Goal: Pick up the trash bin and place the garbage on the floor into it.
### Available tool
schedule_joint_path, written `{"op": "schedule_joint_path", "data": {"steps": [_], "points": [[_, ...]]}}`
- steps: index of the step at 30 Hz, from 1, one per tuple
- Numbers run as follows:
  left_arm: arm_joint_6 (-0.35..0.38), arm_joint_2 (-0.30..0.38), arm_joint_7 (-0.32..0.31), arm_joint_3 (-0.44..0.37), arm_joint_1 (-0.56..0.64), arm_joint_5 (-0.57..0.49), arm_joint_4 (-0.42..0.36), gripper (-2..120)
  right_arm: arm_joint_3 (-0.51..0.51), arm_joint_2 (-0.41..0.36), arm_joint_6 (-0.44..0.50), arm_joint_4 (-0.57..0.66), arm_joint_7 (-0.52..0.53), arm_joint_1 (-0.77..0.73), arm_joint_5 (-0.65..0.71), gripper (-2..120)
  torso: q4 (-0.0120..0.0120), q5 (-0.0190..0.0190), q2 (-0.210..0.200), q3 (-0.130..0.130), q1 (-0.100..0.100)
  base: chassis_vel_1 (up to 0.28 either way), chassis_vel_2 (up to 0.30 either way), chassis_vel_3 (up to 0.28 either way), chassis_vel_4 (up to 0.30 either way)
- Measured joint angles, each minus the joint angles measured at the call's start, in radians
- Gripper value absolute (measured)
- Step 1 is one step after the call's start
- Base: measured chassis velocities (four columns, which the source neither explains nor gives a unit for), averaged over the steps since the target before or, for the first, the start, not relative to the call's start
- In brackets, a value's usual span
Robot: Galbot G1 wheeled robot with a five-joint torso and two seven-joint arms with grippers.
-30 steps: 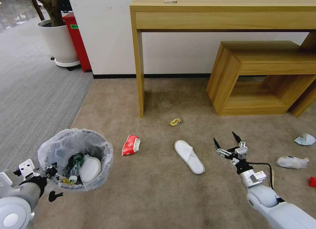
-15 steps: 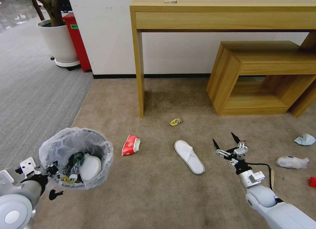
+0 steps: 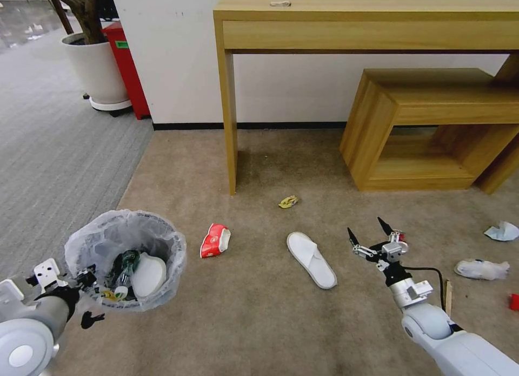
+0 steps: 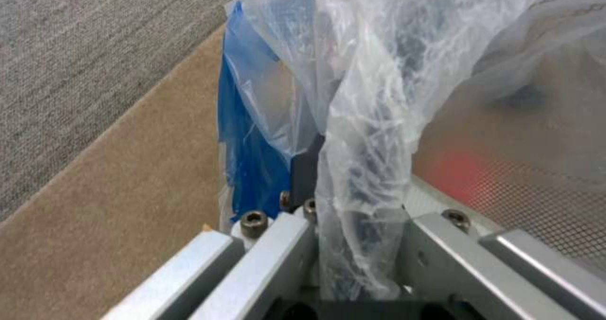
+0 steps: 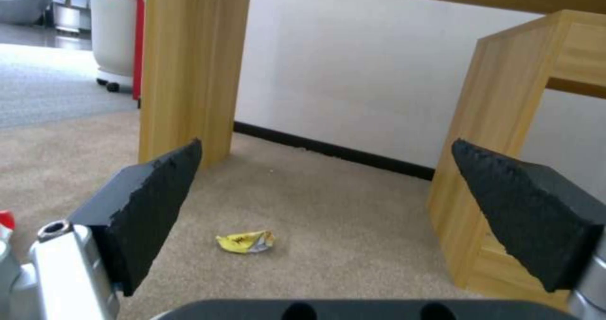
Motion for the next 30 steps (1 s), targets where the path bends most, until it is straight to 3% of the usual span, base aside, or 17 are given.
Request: {"op": "schedule_joint_path", "data": {"steps": [30], "points": [[-0.003, -0.007, 0.002, -0.007, 0.001, 0.001, -0.001, 0, -0.03, 0.012, 0.005, -0.027, 0.001, 0.027, 0.0, 100, 0.0, 0.0, 0.0, 0.0, 0.0, -0.066, 0.066, 0.068, -0.065]]}}
